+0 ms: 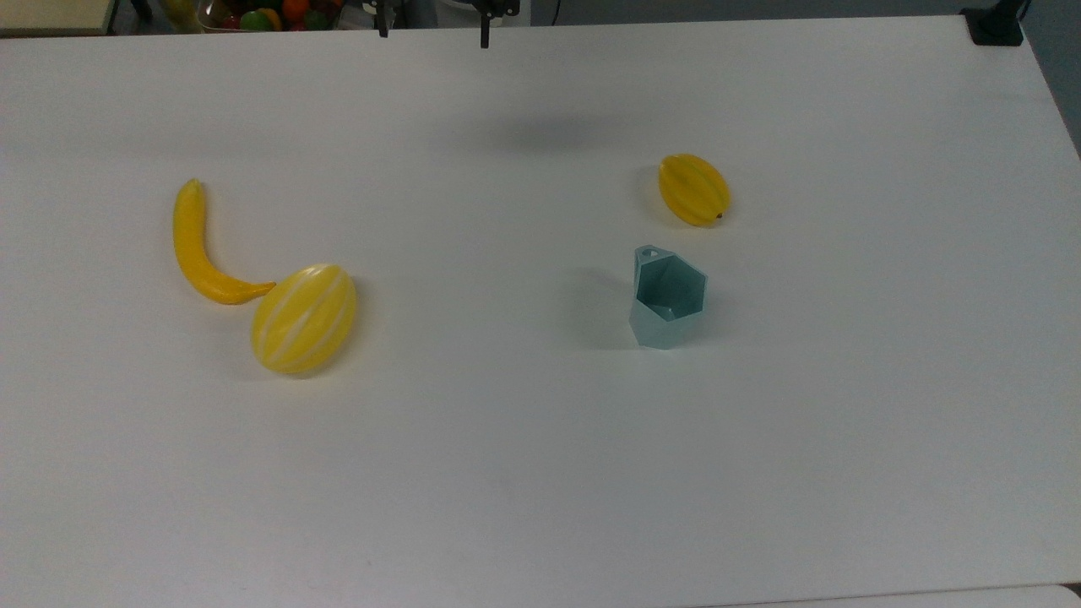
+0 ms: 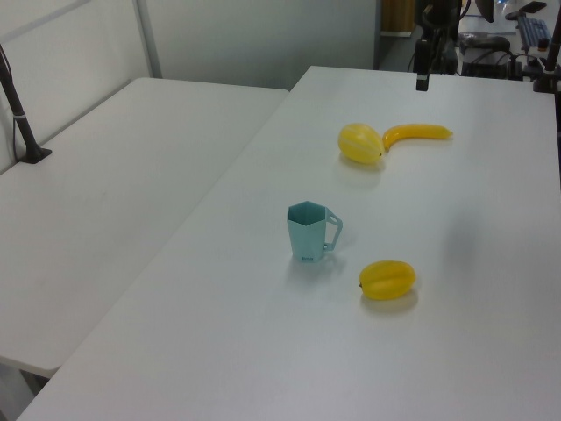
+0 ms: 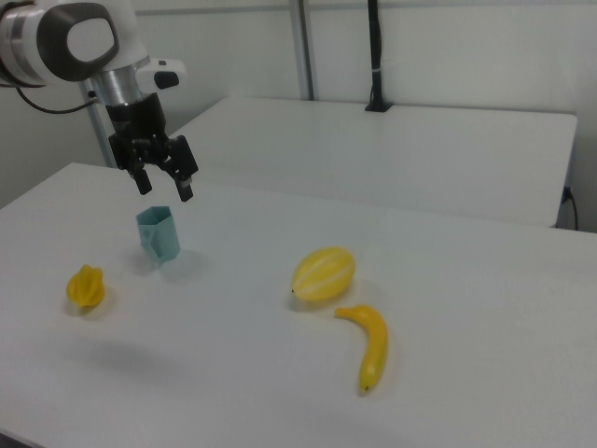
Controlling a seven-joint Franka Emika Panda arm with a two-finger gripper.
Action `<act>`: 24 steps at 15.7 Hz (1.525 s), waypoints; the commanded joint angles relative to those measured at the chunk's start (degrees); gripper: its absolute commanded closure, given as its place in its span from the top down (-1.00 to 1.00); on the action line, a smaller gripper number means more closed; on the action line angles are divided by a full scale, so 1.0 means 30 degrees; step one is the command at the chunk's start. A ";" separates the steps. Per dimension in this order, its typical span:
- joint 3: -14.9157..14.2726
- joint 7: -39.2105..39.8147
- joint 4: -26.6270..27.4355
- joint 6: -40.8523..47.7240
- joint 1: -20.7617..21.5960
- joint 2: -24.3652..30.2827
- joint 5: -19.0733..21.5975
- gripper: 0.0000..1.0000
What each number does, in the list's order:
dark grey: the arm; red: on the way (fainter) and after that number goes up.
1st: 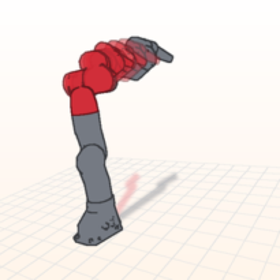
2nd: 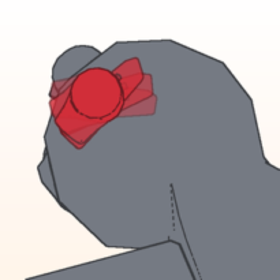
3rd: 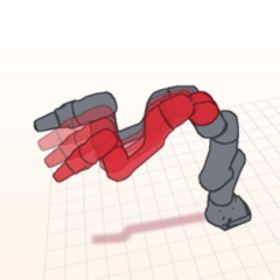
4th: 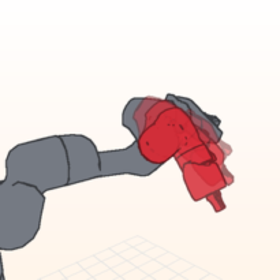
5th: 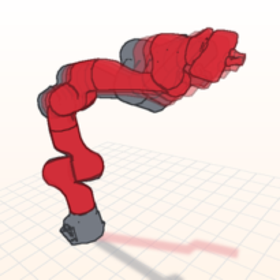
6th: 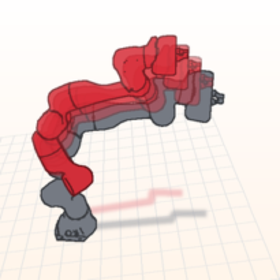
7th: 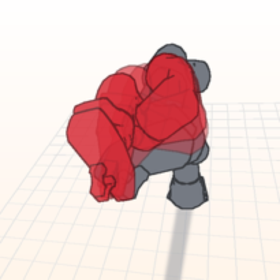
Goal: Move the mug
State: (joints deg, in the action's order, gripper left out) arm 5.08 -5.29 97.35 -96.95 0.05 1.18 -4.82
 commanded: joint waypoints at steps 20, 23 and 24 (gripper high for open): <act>0.0679 0.0329 -0.0313 -0.7492 0.4815 -0.4989 0.0057 1.00; 0.0679 0.0299 -0.0342 -0.9369 0.5139 -0.6541 -0.0353 1.00; 0.0679 0.0299 -0.0342 -0.9751 0.5256 -0.7040 -0.0471 1.00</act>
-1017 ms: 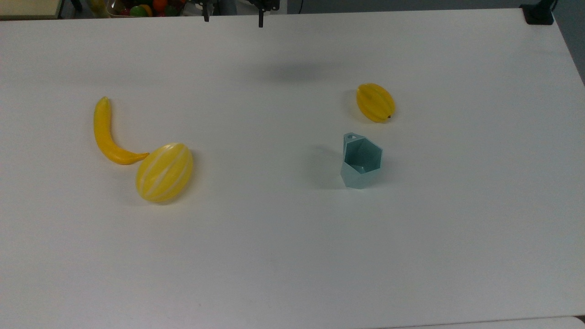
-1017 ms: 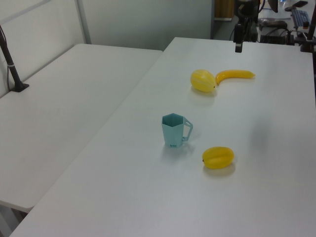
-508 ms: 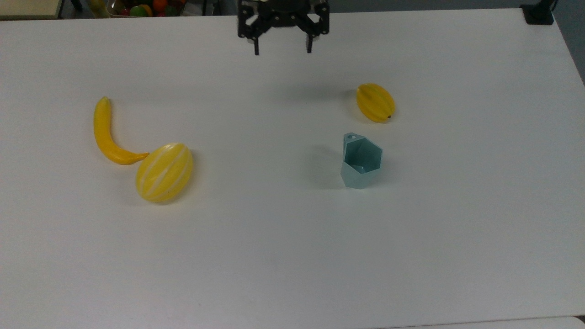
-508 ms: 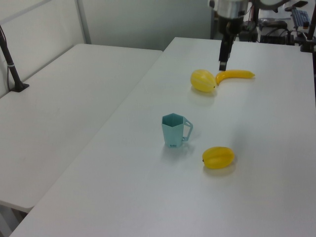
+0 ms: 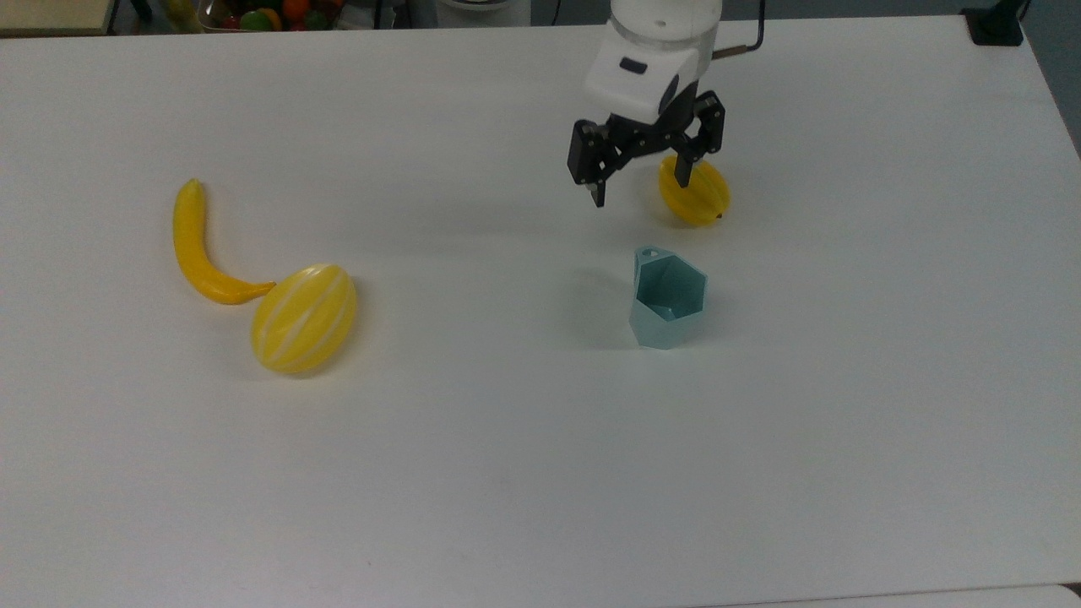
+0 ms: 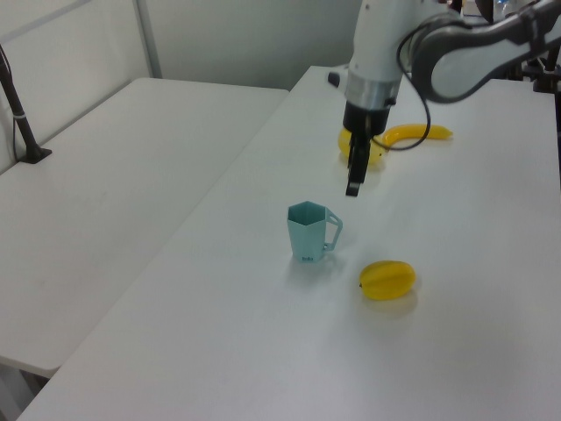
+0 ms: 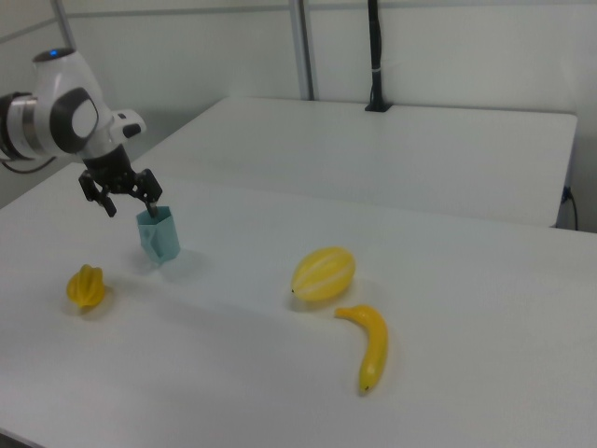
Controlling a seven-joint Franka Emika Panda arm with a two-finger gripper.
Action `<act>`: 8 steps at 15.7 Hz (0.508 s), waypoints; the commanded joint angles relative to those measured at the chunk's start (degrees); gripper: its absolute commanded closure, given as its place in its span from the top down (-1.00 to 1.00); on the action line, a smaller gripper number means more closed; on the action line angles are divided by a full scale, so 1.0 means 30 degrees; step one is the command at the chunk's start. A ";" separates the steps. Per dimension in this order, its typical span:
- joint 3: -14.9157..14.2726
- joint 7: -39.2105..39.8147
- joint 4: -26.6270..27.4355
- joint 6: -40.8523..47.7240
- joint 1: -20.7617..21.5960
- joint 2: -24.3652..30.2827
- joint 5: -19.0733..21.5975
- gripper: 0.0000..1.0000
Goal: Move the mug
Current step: 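Lower the open gripper onto the rim of the teal mug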
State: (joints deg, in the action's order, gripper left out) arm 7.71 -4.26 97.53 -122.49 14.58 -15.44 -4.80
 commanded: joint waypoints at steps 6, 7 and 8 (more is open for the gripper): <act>-0.0257 -0.1009 -0.0401 -0.3321 0.0822 -0.3230 -0.1560 0.64; -0.0257 -0.1184 -0.0401 -0.3322 0.0822 -0.3260 -0.1649 0.39; -0.0257 -0.1186 -0.0401 -0.3322 0.0793 -0.3260 -0.1650 0.14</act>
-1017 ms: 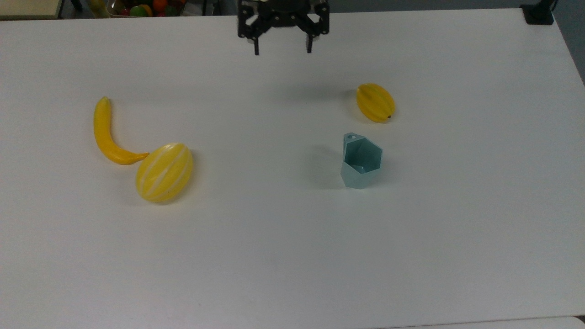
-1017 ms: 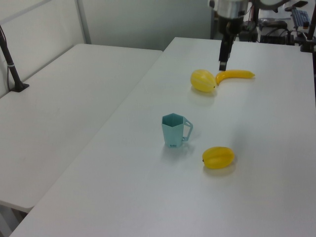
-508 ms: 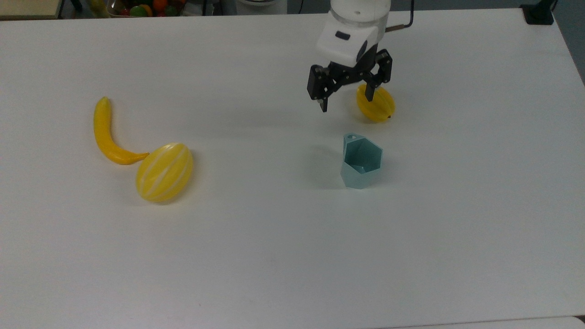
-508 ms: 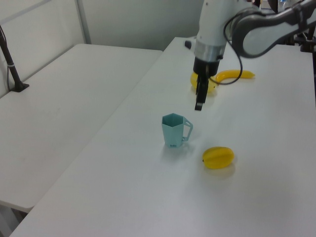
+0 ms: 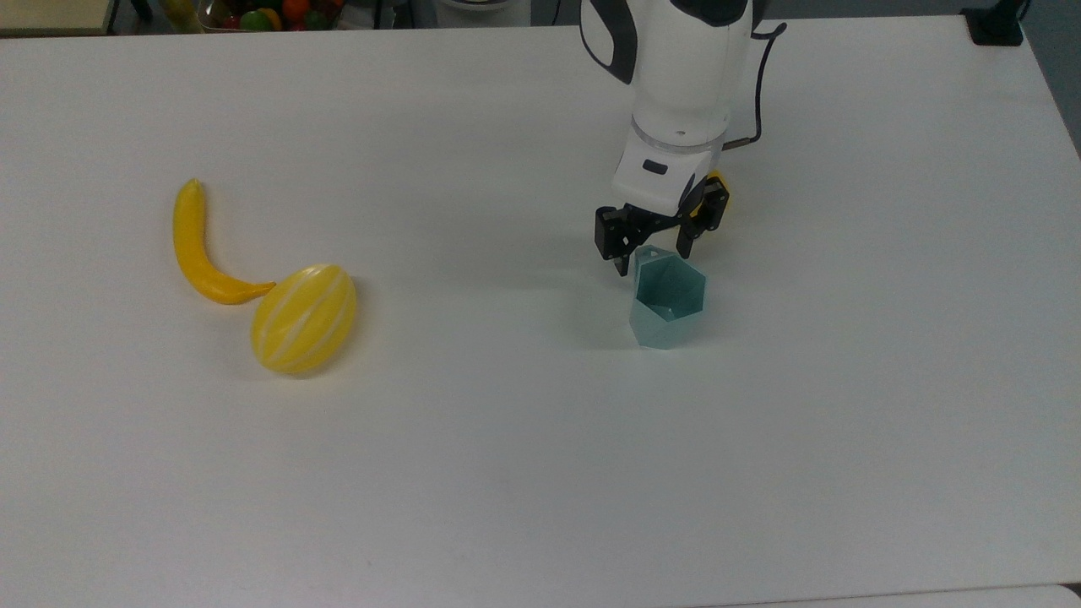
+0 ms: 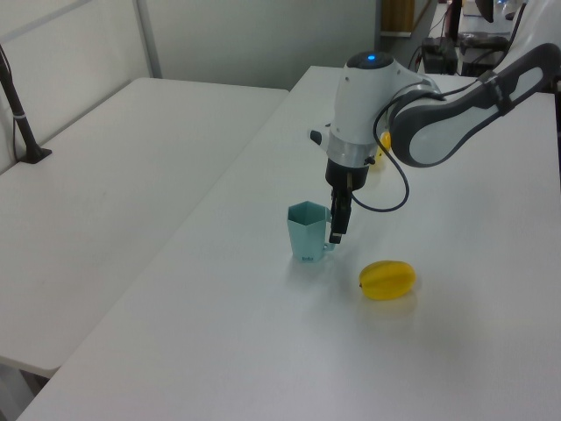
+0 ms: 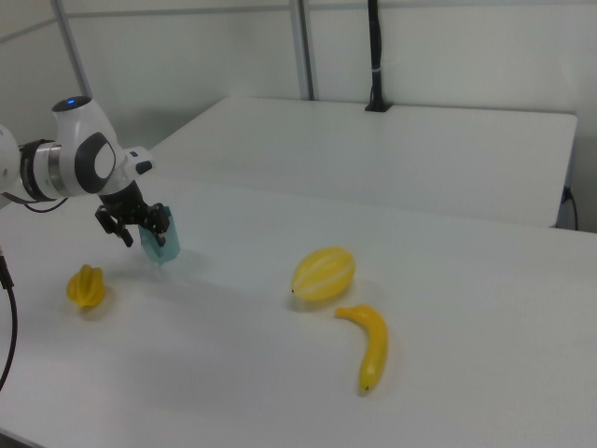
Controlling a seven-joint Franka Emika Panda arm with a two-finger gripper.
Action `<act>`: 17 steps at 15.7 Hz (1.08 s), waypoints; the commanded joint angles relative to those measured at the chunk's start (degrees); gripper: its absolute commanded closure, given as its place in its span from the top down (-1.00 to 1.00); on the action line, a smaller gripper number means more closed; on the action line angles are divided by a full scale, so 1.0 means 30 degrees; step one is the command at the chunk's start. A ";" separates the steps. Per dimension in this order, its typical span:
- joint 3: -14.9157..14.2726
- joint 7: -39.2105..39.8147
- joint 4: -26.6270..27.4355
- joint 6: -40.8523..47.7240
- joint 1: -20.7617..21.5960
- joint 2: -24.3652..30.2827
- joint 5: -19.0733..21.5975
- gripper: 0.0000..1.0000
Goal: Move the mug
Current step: 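Lower the open gripper onto the rim of the teal mug, then close the gripper on the teal mug's rim, then drag the teal mug across the table toward the banana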
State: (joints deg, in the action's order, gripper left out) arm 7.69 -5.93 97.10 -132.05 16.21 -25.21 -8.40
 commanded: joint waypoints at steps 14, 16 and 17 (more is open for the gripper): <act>-0.0307 -0.1596 0.1379 0.1823 -0.1357 0.3124 -0.0481 -0.90; -0.0307 -0.1860 0.3015 0.2063 -0.2060 0.4470 -0.0510 -0.90; -0.0307 -0.1861 0.4040 0.2005 -0.2527 0.5174 -0.0539 -0.90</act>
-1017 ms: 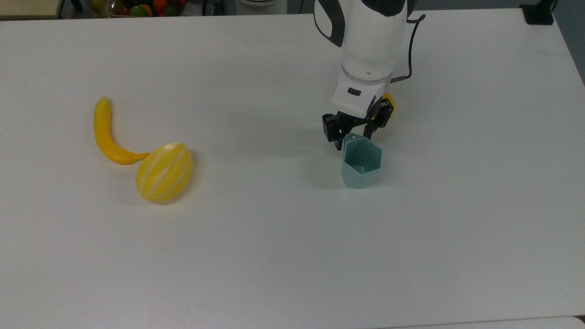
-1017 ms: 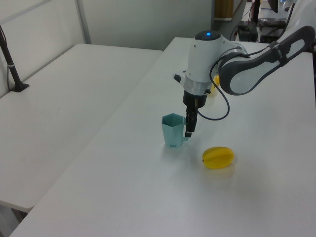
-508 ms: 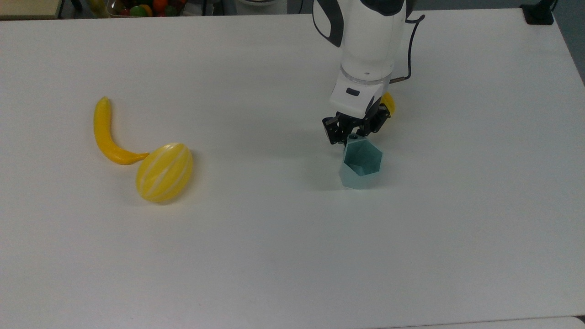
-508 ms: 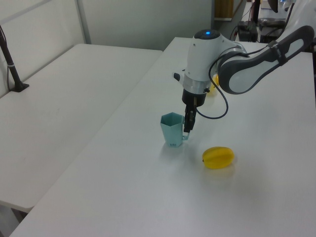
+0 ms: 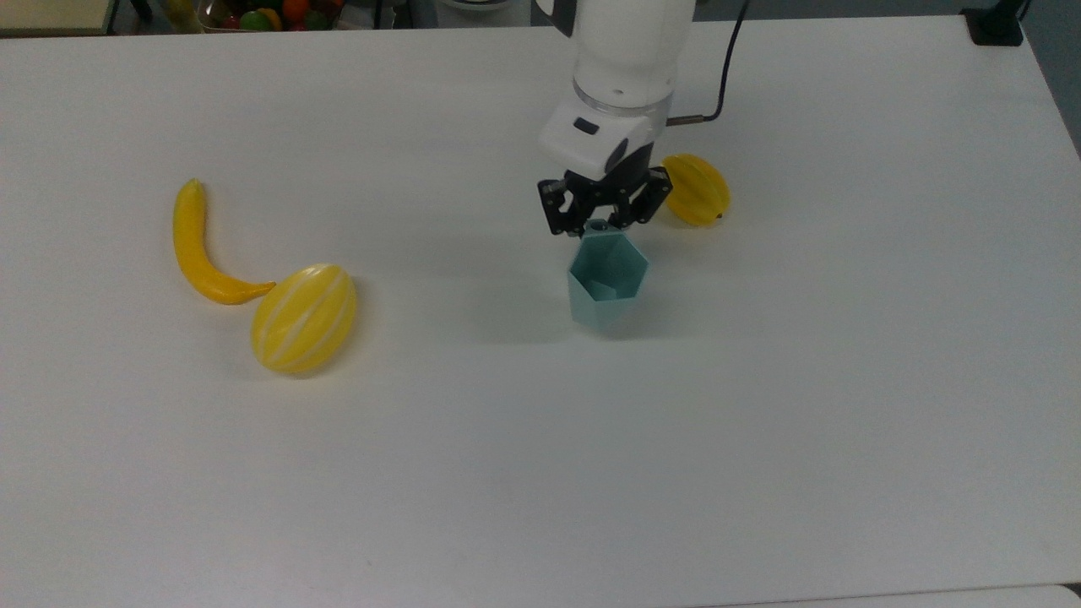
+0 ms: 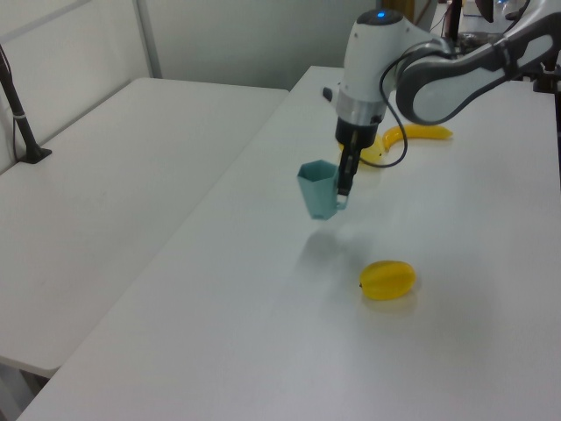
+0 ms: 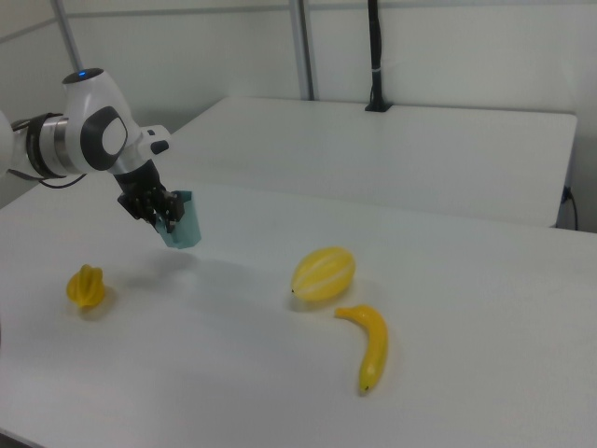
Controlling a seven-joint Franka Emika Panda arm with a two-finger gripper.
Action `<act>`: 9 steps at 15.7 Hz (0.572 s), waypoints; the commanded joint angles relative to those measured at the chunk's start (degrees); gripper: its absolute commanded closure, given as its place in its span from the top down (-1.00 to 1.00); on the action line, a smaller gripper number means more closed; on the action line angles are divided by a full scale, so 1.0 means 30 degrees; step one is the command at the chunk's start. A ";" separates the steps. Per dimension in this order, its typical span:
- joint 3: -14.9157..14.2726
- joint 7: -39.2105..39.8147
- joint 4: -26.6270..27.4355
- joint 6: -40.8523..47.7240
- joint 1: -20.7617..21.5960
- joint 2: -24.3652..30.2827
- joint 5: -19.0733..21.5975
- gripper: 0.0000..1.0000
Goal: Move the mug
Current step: 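Drag the teal mug across the table toward the banana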
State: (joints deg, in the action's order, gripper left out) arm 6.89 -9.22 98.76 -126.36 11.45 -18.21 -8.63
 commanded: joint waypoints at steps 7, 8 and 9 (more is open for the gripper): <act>0.0077 -0.0940 0.9732 -0.1326 -0.3026 0.6332 -0.0902 -0.90; 0.0077 -0.0940 0.9910 -0.1328 -0.3085 0.6305 -0.0873 -0.90; 0.0077 -0.0940 0.9941 -0.1328 -0.3173 0.6246 -0.0873 -0.89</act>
State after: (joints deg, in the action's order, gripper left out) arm 6.77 -10.12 123.25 -127.98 2.52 -3.14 -10.15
